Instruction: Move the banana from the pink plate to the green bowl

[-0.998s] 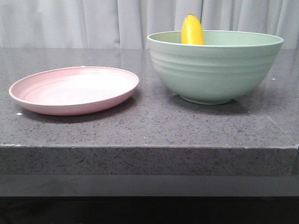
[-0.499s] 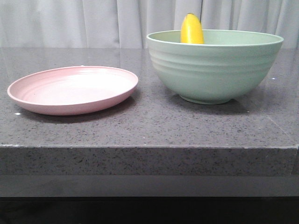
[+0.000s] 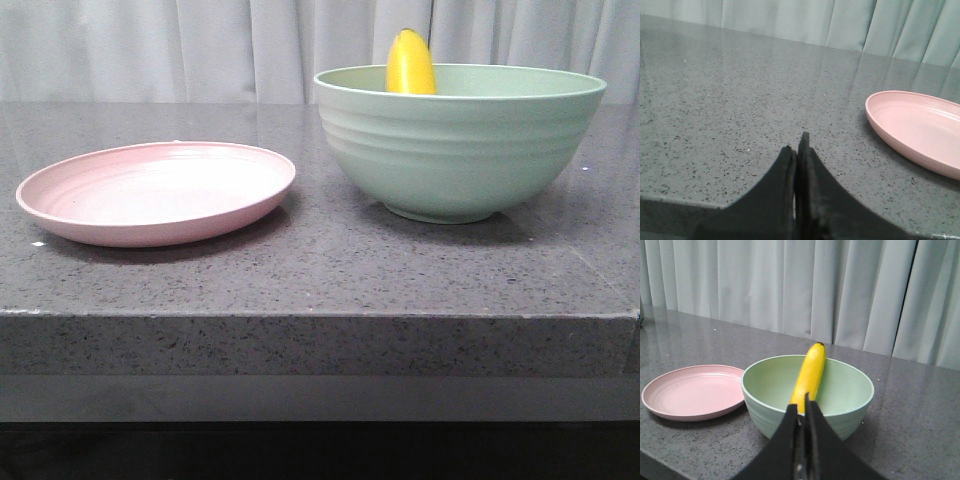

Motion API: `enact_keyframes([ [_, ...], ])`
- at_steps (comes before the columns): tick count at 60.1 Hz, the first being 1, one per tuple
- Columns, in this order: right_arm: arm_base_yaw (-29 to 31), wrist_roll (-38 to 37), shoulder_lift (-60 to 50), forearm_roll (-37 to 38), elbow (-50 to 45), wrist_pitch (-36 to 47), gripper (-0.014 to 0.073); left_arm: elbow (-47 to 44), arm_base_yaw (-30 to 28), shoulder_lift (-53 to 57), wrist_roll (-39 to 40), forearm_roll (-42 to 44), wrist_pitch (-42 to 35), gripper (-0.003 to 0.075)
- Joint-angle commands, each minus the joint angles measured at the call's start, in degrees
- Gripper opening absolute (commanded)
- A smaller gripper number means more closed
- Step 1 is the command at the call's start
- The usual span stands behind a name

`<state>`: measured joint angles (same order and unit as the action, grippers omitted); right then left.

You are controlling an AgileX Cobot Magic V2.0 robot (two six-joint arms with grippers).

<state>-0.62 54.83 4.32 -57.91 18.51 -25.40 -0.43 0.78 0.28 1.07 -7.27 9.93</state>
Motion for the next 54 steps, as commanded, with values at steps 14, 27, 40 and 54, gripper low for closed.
enact_keyframes([
  [14, -0.09, 0.31, 0.78, -1.37, 1.44, 2.30, -0.0106, -0.21, -0.20, 1.06, -0.07, -0.55, -5.14, -0.0020],
  [27, -0.09, -5.28, 0.84, 6.49, 1.32, 3.43, -0.0106, -0.21, -0.20, 1.06, -0.07, -0.55, -5.14, -0.0020],
  [40, -0.09, -41.81, 0.84, 37.29, 0.63, 7.43, -0.0106, -0.21, -0.20, 1.06, -0.07, -0.55, -5.14, -0.0020],
  [54, -0.27, -60.37, 0.79, 53.61, -7.79, 23.30, -0.0106, -0.21, -0.20, 1.06, -0.07, -0.55, -5.14, -0.0020],
])
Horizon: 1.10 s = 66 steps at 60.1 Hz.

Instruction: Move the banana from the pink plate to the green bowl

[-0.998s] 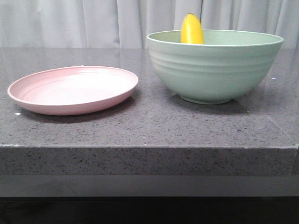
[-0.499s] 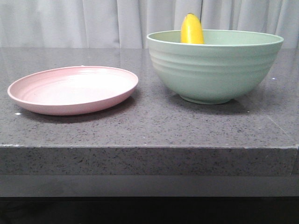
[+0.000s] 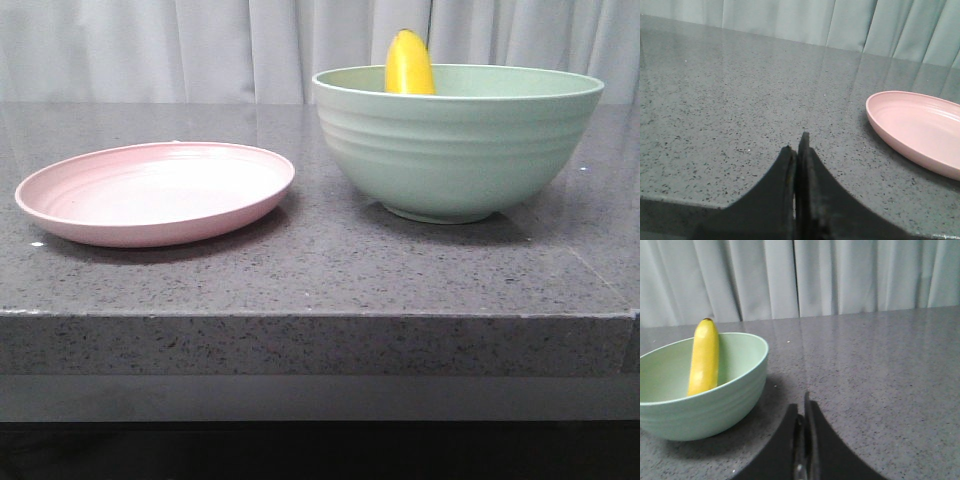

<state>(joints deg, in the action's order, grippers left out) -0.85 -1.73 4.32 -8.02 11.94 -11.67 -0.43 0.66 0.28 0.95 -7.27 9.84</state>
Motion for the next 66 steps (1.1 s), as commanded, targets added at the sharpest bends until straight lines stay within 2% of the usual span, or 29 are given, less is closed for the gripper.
enact_keyframes([
  [1, -0.04, -3.81, 0.79, 3.73, -1.98, 9.89, -0.0106, -0.21, -0.08, 1.06, 0.05, -0.55, -5.05, -0.0020],
  [14, -0.04, -0.44, -6.74, 1.95, -9.62, 8.21, -0.0106, -0.21, -0.08, 1.06, 0.05, -0.55, -5.05, -0.0020],
  [23, -0.09, -0.18, -6.26, 1.10, -13.73, 10.77, -0.0106, -0.21, -0.08, 1.06, 0.05, -0.55, -5.05, -0.0020],
  [66, -0.03, -0.18, -6.26, 0.66, -13.53, 9.38, -0.0106, -0.21, -0.08, 1.06, 0.05, -0.55, -5.05, -0.0020],
])
